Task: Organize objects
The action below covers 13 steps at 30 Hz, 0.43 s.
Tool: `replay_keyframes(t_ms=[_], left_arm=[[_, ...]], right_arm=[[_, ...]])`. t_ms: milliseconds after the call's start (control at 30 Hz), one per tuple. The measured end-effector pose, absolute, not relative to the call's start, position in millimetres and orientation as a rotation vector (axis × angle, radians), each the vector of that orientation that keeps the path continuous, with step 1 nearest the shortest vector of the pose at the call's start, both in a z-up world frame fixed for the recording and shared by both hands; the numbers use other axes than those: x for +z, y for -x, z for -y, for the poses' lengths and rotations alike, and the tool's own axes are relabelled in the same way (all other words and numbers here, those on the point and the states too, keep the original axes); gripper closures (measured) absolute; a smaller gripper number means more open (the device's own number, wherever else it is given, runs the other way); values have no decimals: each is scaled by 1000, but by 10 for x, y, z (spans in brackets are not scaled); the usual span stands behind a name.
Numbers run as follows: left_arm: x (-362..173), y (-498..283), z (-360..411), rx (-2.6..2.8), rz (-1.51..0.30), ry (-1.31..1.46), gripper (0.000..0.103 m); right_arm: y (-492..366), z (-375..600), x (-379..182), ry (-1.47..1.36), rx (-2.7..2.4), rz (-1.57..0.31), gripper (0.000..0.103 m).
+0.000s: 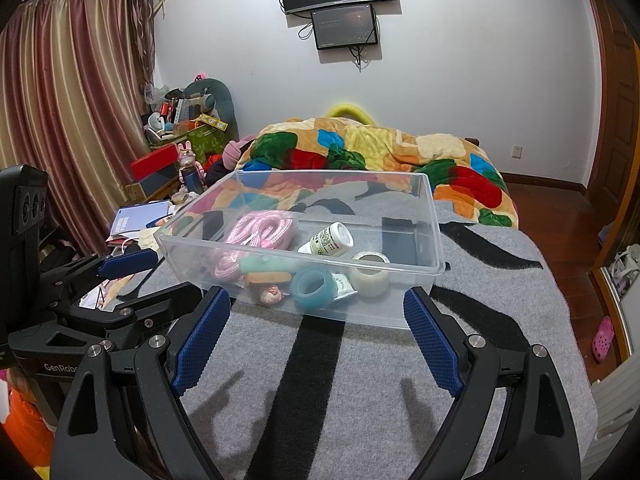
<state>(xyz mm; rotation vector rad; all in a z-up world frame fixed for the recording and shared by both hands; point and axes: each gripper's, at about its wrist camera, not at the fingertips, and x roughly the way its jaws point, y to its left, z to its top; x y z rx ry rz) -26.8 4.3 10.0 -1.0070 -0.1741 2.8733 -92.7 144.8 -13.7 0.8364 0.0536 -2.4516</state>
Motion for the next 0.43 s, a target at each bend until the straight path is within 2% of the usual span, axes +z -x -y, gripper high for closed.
replay_keyframes(t_ms=[433], left_arm=[[90, 284, -40, 2872, 171, 1017, 11]], right_arm=[[915, -1448, -140, -840, -2446, -45, 16]])
